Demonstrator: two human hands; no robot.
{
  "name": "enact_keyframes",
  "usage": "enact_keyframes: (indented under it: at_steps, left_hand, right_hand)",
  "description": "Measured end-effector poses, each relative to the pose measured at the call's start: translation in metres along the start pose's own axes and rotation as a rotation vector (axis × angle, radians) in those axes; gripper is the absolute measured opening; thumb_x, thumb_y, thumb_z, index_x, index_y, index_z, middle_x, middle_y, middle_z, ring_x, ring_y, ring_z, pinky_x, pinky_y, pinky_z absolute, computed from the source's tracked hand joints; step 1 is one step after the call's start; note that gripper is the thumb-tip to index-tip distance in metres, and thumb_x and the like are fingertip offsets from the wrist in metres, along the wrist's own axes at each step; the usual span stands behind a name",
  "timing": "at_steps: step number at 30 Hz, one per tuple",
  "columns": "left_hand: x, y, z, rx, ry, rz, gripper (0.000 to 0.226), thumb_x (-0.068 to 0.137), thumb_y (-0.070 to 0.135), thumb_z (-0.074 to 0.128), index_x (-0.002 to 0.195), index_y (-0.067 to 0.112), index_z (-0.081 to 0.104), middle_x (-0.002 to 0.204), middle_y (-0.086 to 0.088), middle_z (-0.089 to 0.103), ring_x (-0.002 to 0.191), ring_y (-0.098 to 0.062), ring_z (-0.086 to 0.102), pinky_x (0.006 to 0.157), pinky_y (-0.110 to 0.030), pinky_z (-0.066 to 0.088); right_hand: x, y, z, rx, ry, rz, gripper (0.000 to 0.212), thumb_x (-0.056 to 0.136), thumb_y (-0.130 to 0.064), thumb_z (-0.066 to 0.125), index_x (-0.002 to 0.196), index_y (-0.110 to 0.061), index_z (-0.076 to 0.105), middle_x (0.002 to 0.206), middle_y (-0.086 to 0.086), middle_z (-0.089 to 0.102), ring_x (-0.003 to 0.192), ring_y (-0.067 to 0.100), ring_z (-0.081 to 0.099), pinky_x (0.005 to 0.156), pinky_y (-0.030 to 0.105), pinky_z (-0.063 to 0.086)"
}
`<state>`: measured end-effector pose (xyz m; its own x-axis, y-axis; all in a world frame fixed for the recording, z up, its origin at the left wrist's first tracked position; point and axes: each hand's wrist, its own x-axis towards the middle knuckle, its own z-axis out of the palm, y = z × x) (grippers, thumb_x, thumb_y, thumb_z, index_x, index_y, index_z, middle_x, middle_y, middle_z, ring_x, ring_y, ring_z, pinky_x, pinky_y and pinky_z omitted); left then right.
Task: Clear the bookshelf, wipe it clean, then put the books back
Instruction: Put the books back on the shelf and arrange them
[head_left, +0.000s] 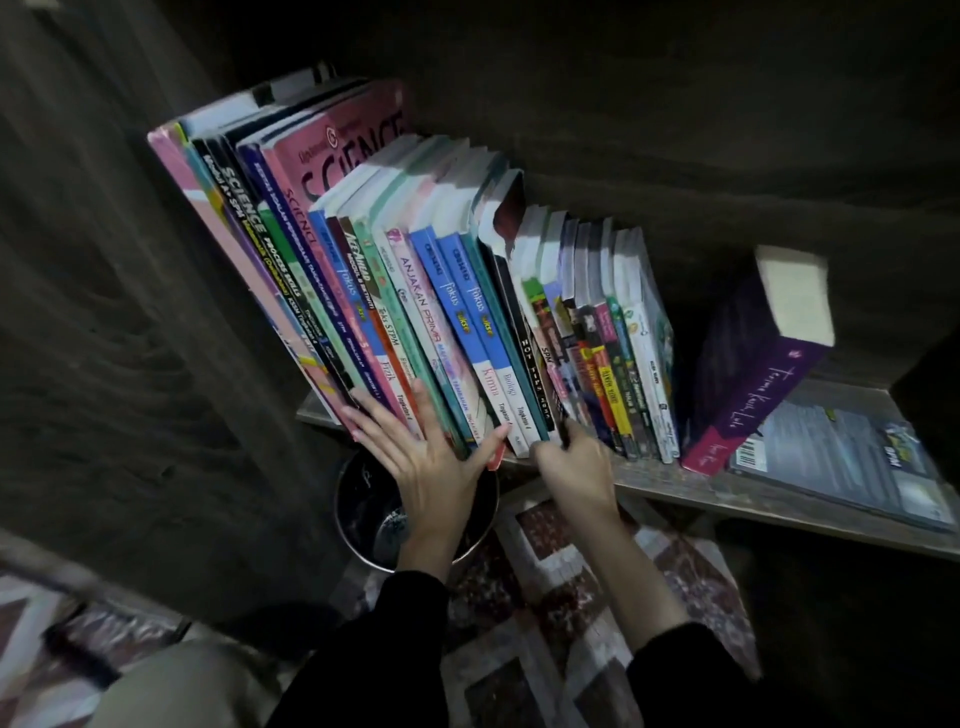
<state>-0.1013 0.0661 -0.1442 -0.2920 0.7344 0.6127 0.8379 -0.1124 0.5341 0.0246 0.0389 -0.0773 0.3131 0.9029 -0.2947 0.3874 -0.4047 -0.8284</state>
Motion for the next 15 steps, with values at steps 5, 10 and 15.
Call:
enact_keyframes:
  at_steps: [5,10,15]
  left_hand:
    - [0.011,-0.02,0.003,-0.04,0.008,0.112,0.102,0.079,0.082,0.039,0.145,0.039,-0.026,0.145,-0.023,-0.039,0.135,-0.051,-0.022,0.106,-0.074,0.0]
    - [0.027,-0.042,0.007,0.058,0.007,0.259,0.104,0.077,0.082,0.04,0.145,0.038,-0.024,0.143,-0.023,-0.044,0.134,-0.041,-0.036,0.11,-0.063,-0.014]
    - [0.033,-0.053,0.003,0.045,-0.064,0.182,0.104,0.073,0.087,0.034,0.148,0.037,-0.017,0.146,-0.033,-0.033,0.135,-0.045,-0.031,0.11,-0.056,-0.019]
  right_hand:
    - [0.0,-0.002,0.007,0.128,-0.103,-0.071,0.061,0.074,-0.024,0.063,0.133,-0.032,0.051,0.117,0.002,0.064,0.114,0.029,0.057,0.097,0.05,0.047]
    - [0.014,0.001,0.022,0.36,-0.215,-0.099,0.089,0.059,-0.031,0.065,0.143,-0.04,0.035,0.127,0.008,0.056,0.11,0.022,0.061,0.092,0.041,0.053]
    - [0.016,-0.004,0.026,0.478,-0.304,-0.096,0.075,0.078,-0.005,0.059,0.143,-0.034,0.037,0.115,-0.002,0.061,0.099,0.018,0.066,0.078,0.032,0.055]
